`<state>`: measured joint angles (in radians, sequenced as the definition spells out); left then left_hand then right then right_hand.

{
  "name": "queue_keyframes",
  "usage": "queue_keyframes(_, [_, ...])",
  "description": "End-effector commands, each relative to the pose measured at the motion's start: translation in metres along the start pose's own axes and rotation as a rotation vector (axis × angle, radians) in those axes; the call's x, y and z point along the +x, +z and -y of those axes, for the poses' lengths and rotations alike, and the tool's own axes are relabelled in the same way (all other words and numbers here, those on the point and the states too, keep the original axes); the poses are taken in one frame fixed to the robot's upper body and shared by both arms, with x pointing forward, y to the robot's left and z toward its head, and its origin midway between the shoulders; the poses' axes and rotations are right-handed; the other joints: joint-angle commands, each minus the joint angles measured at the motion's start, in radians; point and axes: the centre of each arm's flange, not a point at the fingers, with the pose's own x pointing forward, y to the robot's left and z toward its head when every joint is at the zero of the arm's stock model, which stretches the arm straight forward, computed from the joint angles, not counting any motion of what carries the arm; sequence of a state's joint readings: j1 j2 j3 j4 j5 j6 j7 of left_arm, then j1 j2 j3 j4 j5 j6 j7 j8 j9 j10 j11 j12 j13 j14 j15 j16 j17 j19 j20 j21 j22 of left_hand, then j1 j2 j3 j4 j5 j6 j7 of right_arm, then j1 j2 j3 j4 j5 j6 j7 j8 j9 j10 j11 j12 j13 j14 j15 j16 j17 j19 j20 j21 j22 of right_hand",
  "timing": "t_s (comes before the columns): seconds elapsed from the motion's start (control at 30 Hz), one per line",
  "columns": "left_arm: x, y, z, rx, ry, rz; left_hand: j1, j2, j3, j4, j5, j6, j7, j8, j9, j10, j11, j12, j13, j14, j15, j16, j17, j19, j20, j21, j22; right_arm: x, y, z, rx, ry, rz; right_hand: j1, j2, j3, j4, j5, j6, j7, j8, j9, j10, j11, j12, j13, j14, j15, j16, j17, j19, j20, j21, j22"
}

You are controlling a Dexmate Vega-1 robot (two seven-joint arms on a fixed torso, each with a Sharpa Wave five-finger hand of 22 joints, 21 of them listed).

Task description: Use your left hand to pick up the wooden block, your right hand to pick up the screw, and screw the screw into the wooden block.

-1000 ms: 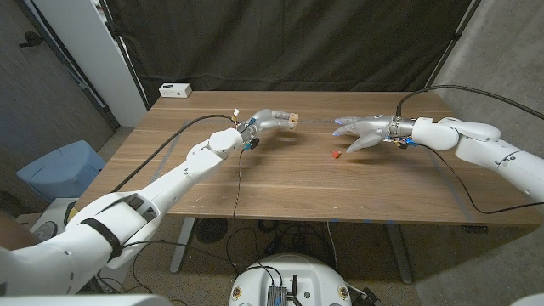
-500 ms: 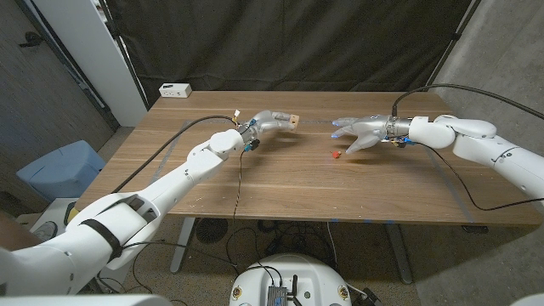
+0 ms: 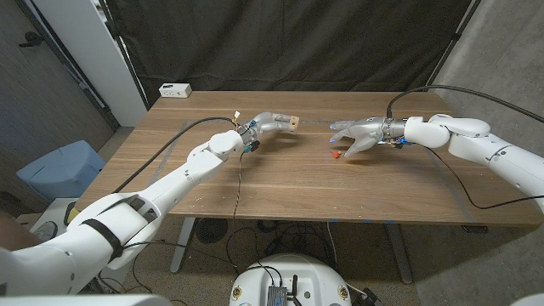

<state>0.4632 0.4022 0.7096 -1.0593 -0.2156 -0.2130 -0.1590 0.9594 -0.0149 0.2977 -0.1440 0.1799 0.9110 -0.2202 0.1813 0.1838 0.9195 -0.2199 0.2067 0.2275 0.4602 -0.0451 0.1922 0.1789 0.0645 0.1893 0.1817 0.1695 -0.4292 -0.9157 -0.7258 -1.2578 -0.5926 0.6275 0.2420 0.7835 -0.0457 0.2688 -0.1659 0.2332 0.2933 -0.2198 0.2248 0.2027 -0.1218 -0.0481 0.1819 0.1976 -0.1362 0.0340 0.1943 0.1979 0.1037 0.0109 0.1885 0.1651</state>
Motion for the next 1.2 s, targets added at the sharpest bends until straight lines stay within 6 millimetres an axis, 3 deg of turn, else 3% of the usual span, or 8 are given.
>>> queue_keyframes(0.03, [0.002, -0.001, -0.001, 0.006, -0.011, 0.004, 0.0, 0.01, -0.002, 0.007, -0.002, 0.006, 0.001, 0.01, 0.004, -0.003, 0.003, 0.003, 0.003, -0.004, -0.007, 0.006, 0.003, -0.009, 0.003, 0.006, 0.004, 0.007, 0.001, -0.003, -0.012, 0.025, -0.004, 0.011, 0.002, 0.003, 0.005, 0.006, 0.017, 0.0, 0.008, 0.004, -0.012, -0.002, 0.007, 0.004, -0.008, -0.001, 0.002, 0.005, 0.006, -0.001, 0.002, 0.004])
queue_keyframes(1.2, [0.0, -0.008, 0.002, -0.012, -0.022, -0.013, -0.005, 0.014, -0.006, 0.006, -0.002, 0.006, 0.001, 0.009, 0.004, -0.006, 0.003, 0.005, 0.003, -0.002, -0.007, 0.008, 0.003, -0.004, 0.003, 0.009, 0.004, 0.023, 0.005, -0.014, -0.031, 0.045, -0.005, 0.034, 0.001, 0.011, 0.005, 0.009, 0.099, 0.0, 0.044, 0.017, -0.01, -0.003, 0.015, 0.004, -0.007, 0.002, 0.007, 0.008, 0.023, 0.0, 0.006, 0.005])
